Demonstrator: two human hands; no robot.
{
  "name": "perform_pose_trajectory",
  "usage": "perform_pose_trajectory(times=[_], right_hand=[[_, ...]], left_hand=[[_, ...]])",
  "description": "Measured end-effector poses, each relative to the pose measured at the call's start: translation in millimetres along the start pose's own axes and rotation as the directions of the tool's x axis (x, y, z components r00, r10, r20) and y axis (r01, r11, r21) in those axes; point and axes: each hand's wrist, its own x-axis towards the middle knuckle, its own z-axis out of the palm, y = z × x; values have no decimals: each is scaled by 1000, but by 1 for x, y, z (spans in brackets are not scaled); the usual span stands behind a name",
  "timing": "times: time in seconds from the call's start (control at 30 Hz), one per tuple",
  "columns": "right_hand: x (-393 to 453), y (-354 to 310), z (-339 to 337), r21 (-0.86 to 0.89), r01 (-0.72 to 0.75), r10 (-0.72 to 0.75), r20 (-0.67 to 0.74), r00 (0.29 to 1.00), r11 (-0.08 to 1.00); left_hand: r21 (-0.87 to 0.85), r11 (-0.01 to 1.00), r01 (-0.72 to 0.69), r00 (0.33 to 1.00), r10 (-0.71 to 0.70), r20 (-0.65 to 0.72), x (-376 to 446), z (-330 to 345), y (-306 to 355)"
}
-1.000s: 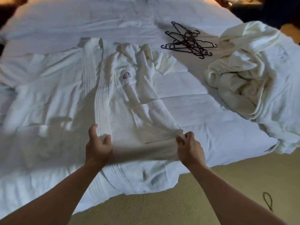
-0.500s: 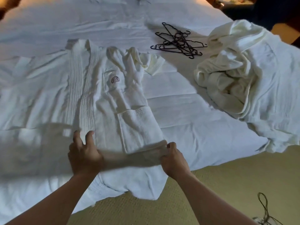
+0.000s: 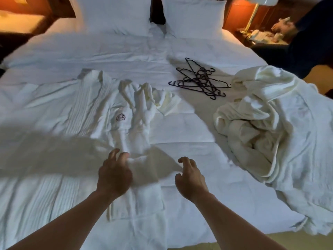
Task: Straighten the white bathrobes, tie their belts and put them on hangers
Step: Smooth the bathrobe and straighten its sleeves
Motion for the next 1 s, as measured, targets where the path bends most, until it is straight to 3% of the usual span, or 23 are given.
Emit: perform_pose_trajectory(times=[0.3,0.47,0.67,0.8,0.87,1.0], right_hand=[[114,-6,-31,-3,29,-29,20,999,1000],[184,-18,-48,-35,69,-69,-2,998,997],[253,-28,-55,-5,208,-208,-52,977,978],[309,-25,-57,-223,263,-300,-152,942,939],[334,-24,-57,-384,317,-411,-192,891,867],[375,-19,-57,-524,427,-531,-58,846,737]], left_hand=[[-10,995,-96,994,96,-44,117,11,26],[78,992,-95,991,87,101,183,-2,39],[76,987,-142,982,132,132,251,8,54],[41,994,-102,990,97,102,289,12,74],[15,998,-64,994,62,87,305,14,81],[-197,976,91,996,-91,6,323,16,94]])
